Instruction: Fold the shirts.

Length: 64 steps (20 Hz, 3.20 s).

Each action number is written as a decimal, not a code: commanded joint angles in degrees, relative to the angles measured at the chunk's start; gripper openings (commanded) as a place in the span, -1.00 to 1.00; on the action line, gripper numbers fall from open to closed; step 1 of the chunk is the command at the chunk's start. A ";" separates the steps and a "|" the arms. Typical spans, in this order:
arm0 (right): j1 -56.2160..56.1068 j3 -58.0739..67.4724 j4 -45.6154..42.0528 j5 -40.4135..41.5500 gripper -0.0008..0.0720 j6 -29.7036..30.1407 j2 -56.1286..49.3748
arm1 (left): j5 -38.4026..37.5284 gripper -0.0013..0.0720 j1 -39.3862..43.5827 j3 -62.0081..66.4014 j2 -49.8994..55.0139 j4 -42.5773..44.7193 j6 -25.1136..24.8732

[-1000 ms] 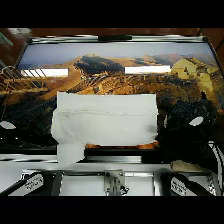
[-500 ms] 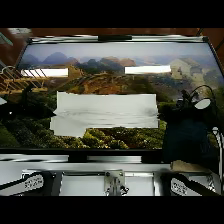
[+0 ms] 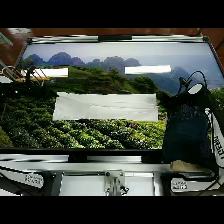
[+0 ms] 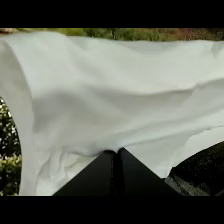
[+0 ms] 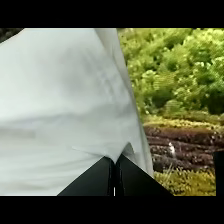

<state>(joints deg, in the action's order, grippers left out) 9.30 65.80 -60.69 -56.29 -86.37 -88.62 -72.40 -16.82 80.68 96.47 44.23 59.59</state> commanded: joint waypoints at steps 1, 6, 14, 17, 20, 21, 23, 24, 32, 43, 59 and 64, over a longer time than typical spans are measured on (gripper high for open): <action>-0.13 1.64 -0.96 2.43 -0.79 -0.46 -2.95 | 0.50 -0.88 0.07 3.50 4.42 -2.05 1.18; -0.13 1.64 3.21 4.13 -0.77 -0.39 -4.79 | 0.81 -0.88 0.90 3.50 7.58 -2.08 1.38; -0.07 1.84 -0.04 3.13 0.40 4.39 -1.57 | -3.56 -0.18 0.83 5.42 7.85 -2.10 1.42; -0.07 1.81 -0.46 4.13 0.40 1.86 -2.91 | -5.97 -0.19 0.83 7.17 7.85 -2.25 1.44; -0.07 1.81 5.27 3.89 0.40 3.06 -6.56 | -7.04 -0.19 0.85 7.96 7.82 -2.36 2.27; -0.07 1.81 5.73 3.87 0.40 3.04 -7.43 | -7.54 -0.19 0.83 7.96 7.82 -2.58 2.25; -0.09 1.81 6.40 3.87 0.40 3.04 -8.41 | -7.82 -0.19 0.85 7.96 7.82 -2.75 2.25; -0.11 1.81 6.75 3.87 0.40 3.04 -8.68 | -7.82 -0.19 0.90 7.96 7.82 -2.75 2.25; -0.07 1.88 11.56 -1.05 -0.78 14.67 -7.48 | -7.85 -0.32 0.90 8.20 7.72 -5.51 1.90; -0.07 1.88 17.22 -2.27 -0.78 12.81 16.15 | -3.82 -0.88 15.13 8.59 1.84 -12.96 -6.38; -0.09 1.88 17.29 -9.77 -0.78 -8.79 39.19 | 22.38 -0.88 51.19 7.52 9.29 -15.04 2.91; -0.07 1.88 19.67 -10.38 -0.78 -10.10 40.70 | 28.65 -0.88 53.29 7.52 12.33 -24.87 4.24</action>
<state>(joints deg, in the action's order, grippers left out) 9.21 67.61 -42.68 -66.46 -95.37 -49.01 -47.24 35.20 88.16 107.13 25.04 62.43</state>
